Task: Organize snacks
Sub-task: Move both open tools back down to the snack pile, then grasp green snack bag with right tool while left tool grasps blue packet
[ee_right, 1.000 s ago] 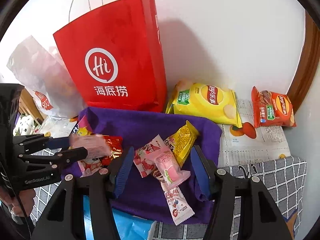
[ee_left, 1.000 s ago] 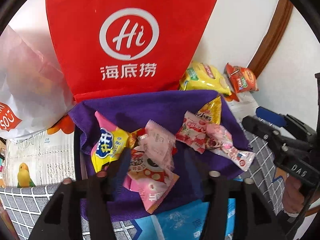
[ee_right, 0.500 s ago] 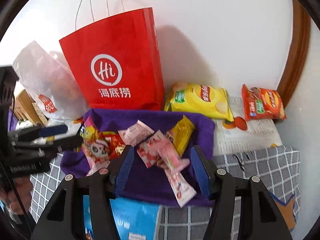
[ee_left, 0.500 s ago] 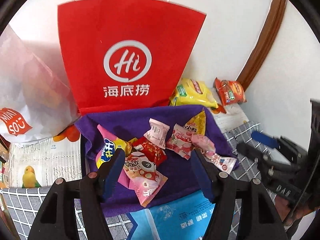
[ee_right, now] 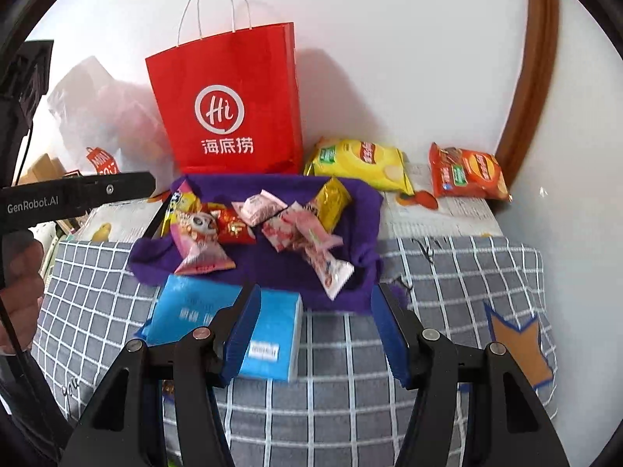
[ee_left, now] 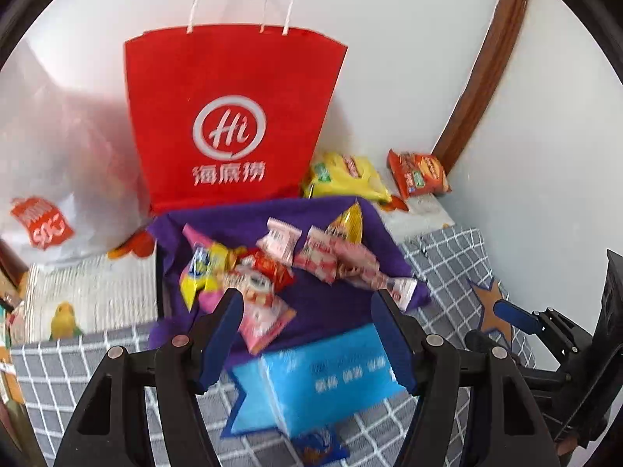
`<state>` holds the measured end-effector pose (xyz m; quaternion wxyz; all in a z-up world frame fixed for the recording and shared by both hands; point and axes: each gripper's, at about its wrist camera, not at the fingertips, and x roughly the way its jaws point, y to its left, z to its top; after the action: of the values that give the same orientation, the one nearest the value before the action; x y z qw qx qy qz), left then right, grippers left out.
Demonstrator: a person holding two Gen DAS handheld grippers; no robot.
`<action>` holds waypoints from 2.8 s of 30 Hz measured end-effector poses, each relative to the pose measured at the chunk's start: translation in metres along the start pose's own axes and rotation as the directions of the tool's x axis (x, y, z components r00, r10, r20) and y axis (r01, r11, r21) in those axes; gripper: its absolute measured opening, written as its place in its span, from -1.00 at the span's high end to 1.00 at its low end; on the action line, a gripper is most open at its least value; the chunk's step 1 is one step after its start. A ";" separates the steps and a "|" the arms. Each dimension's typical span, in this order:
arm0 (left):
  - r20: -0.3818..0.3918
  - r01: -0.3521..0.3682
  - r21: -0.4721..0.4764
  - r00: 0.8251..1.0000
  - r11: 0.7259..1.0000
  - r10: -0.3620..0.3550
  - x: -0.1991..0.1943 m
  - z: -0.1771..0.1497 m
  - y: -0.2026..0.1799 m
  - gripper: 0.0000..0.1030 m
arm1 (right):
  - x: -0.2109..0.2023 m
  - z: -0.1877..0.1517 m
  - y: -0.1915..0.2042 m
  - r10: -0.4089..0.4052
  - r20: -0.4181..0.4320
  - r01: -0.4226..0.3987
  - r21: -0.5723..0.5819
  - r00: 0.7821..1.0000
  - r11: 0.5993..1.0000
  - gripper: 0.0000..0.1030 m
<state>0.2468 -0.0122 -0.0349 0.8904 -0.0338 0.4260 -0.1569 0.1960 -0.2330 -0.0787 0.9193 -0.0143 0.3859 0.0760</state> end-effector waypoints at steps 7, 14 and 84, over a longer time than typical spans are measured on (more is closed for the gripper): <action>-0.013 -0.052 -0.027 0.999 0.998 0.051 -0.022 -0.036 0.016 -0.28 | -0.016 -0.029 0.005 0.039 -0.001 -0.039 0.044 0.999 0.998 -0.14; -0.032 -0.096 -0.068 0.995 0.993 0.094 -0.035 -0.079 0.033 -0.28 | -0.018 -0.063 0.023 0.084 -0.020 -0.084 0.036 0.996 0.996 -0.14; -0.155 -0.188 0.077 0.968 0.979 0.198 0.084 -0.163 -0.038 -0.02 | 0.004 -0.164 -0.022 0.098 -0.029 -0.096 0.063 0.995 0.993 0.06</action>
<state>0.1614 -0.0620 -0.1933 0.8644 0.0480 0.4933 -0.0849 0.0860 -0.2679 -0.1972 0.9083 0.0317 0.4028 0.1085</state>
